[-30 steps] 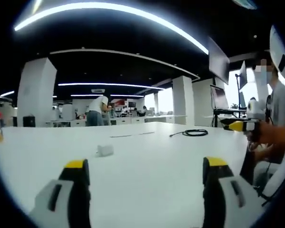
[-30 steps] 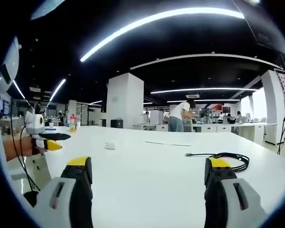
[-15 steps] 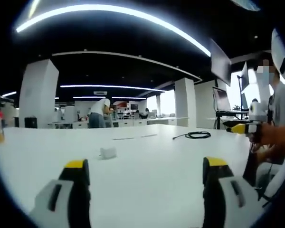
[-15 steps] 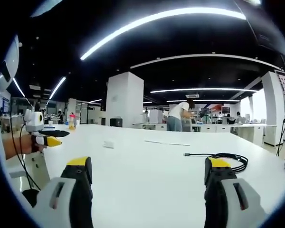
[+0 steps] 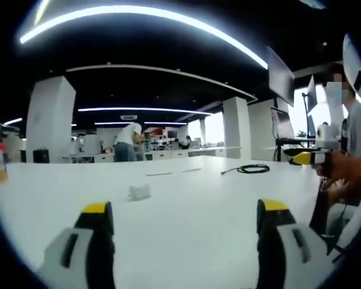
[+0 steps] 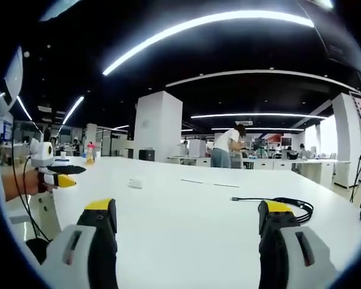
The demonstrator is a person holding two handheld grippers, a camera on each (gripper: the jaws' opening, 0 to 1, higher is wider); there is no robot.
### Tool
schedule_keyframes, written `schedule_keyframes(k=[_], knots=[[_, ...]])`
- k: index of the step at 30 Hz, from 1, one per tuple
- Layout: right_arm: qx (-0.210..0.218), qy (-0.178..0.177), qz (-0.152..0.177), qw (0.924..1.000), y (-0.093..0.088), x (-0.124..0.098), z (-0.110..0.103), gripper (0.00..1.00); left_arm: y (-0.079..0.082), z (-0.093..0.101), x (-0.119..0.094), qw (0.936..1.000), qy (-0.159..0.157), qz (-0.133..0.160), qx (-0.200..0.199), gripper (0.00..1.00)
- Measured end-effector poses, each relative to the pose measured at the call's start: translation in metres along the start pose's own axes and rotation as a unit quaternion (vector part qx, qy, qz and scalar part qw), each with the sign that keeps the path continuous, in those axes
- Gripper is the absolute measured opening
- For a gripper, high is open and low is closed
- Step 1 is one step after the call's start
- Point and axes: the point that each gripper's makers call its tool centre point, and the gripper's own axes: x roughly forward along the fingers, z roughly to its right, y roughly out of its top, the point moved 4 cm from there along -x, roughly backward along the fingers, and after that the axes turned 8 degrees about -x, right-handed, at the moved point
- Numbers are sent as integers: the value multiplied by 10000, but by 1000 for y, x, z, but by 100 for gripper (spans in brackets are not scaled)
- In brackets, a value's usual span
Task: Plug the desk Type‑C cable into the charger adapter.
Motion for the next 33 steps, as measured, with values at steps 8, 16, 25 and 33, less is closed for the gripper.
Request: schedule_keyframes(k=[8, 16, 25, 33], knots=[[43, -16, 1, 10000, -4, 0, 2, 100, -1, 3, 5, 9999, -58, -86, 117, 99], [93, 64, -25, 9999, -7, 4, 2, 100, 0, -7, 20, 9988, -121, -151, 459, 98], [108, 164, -49, 9998, -11, 7, 6, 100, 1, -33, 53, 9950, -295, -583, 758, 94], [218, 224, -126, 9994, -17, 6, 5, 100, -2, -60, 96, 9900, -586, -1007, 801, 84]])
